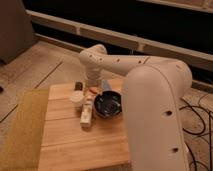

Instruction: Stand the bottle upright

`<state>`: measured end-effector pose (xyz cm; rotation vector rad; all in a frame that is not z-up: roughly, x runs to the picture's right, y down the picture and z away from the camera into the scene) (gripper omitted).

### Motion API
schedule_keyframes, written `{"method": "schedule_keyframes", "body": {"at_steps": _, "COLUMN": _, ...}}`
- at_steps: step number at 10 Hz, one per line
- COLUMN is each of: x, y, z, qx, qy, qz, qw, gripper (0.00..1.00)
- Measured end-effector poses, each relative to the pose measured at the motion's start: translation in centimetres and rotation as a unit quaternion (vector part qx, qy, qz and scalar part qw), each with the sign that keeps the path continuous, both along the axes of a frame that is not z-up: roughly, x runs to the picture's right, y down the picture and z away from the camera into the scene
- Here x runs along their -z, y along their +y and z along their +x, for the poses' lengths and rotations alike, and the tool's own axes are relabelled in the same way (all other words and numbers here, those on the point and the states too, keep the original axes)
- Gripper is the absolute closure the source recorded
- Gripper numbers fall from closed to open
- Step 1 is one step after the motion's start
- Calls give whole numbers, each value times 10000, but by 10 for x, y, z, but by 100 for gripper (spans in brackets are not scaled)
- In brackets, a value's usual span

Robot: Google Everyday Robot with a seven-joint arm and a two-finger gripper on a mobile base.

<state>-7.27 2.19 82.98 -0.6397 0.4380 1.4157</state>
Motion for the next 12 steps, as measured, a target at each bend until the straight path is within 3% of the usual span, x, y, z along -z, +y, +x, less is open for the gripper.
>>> {"method": "schedule_keyframes", "body": {"at_steps": 2, "x": 0, "y": 0, "z": -1, "qx": 7, "qy": -3, "qz": -5, "qw": 10000, "gripper": 41}}
{"method": "schedule_keyframes", "body": {"at_steps": 4, "x": 0, "y": 0, "z": -1, "qx": 8, "qy": -2, "qz": -5, "qw": 10000, "gripper": 49}}
{"method": "schedule_keyframes", "body": {"at_steps": 5, "x": 0, "y": 0, "z": 0, "qx": 9, "qy": 2, "qz": -5, "qw": 10000, "gripper": 64}}
{"method": "schedule_keyframes", "body": {"at_steps": 7, "x": 0, "y": 0, "z": 0, "qx": 9, "qy": 4, "qz": -5, "qw": 10000, "gripper": 81}}
{"method": "schedule_keyframes", "body": {"at_steps": 8, "x": 0, "y": 0, "z": 0, "qx": 8, "qy": 5, "qz": -6, "qw": 10000, "gripper": 94}}
{"method": "schedule_keyframes", "body": {"at_steps": 9, "x": 0, "y": 0, "z": 0, "qx": 7, "qy": 7, "qz": -6, "qw": 10000, "gripper": 99}}
{"method": "schedule_keyframes", "body": {"at_steps": 11, "x": -1, "y": 1, "z": 1, "qx": 8, "qy": 18, "qz": -31, "qw": 10000, "gripper": 98}}
{"method": "schedule_keyframes", "body": {"at_steps": 12, "x": -13, "y": 2, "z": 6, "qx": 60, "qy": 48, "qz": -136, "qw": 9999, "gripper": 86}}
